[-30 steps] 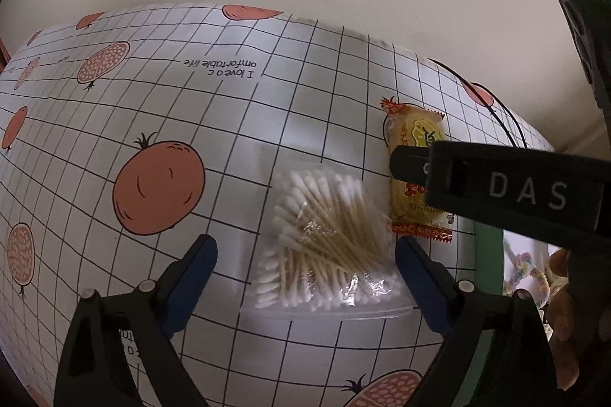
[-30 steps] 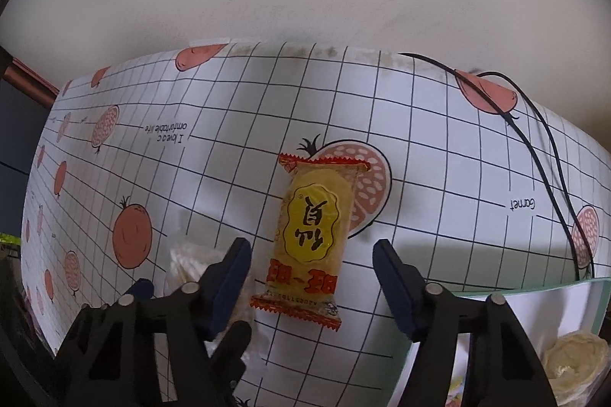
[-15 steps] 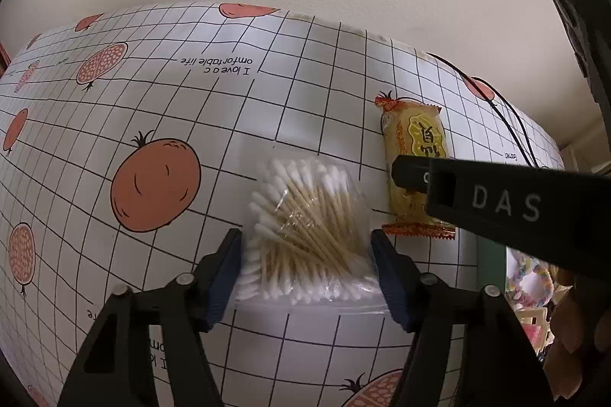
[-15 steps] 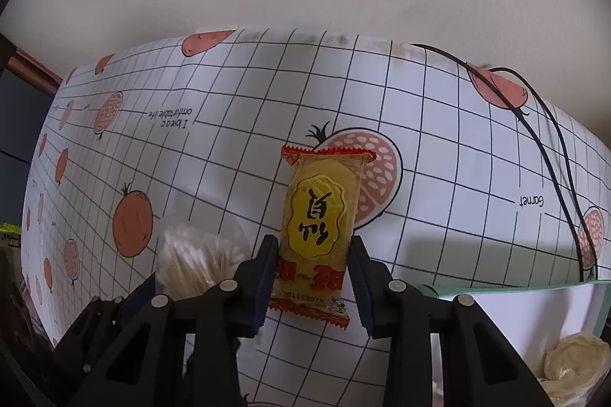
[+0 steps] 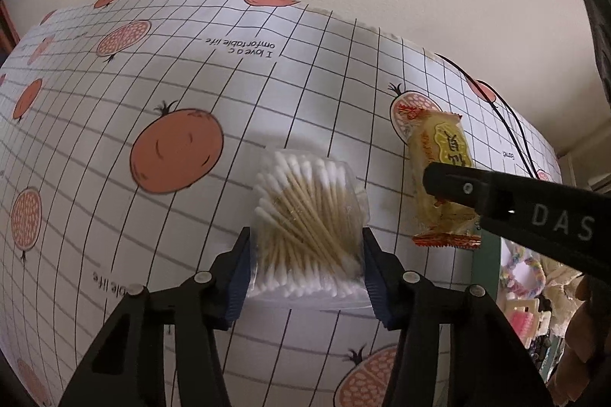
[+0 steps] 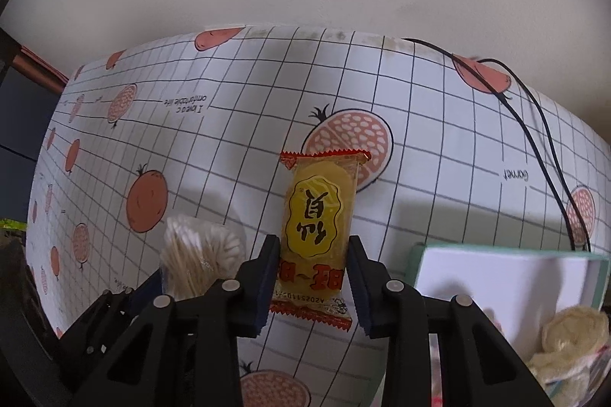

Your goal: Organize objects

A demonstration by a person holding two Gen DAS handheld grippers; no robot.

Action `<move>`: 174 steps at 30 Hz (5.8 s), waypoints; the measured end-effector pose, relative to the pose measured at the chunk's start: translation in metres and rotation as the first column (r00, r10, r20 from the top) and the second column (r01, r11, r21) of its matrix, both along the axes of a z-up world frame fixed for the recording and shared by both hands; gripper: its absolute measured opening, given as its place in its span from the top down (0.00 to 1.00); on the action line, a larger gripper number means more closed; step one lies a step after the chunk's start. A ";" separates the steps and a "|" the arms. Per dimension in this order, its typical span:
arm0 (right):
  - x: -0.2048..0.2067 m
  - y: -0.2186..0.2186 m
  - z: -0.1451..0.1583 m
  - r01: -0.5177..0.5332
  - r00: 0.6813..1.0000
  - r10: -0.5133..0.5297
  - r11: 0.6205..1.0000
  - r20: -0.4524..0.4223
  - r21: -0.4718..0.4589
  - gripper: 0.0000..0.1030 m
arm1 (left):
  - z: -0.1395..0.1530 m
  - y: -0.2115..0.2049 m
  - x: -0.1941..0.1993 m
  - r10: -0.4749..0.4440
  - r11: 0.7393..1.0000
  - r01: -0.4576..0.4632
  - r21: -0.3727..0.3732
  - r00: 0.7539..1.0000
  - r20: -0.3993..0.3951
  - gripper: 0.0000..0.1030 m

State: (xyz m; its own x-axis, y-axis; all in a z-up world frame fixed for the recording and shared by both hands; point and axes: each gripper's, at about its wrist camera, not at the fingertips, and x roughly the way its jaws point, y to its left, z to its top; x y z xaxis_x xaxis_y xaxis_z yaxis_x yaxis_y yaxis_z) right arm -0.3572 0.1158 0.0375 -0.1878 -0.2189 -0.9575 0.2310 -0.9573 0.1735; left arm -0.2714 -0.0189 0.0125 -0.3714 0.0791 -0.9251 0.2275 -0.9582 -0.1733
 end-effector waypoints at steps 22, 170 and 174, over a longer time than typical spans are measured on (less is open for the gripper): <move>0.084 0.047 0.061 0.093 0.994 -0.093 0.996 -0.057 -0.005 0.63 | 0.056 0.014 0.066 -0.018 1.000 0.018 -0.004 1.000 -0.015 0.47; 0.220 0.214 0.045 0.469 0.880 -0.464 0.883 -0.098 0.035 0.00 | 0.059 0.130 0.101 -0.173 0.976 0.165 -0.139 0.984 -0.043 0.00; 0.219 0.212 0.044 0.466 0.882 -0.460 0.884 -0.099 0.038 0.00 | 0.060 0.128 0.100 -0.174 0.977 0.167 -0.135 0.984 -0.042 0.00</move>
State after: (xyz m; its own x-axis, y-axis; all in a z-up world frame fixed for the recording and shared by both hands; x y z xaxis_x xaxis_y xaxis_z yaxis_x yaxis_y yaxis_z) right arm -0.1381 0.3282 0.0815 -0.3346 -0.0310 -0.9418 -0.2297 -0.9666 0.1134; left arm -0.1711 0.1093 0.0724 -0.4123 0.0258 -0.9107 0.0530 -0.9972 -0.0522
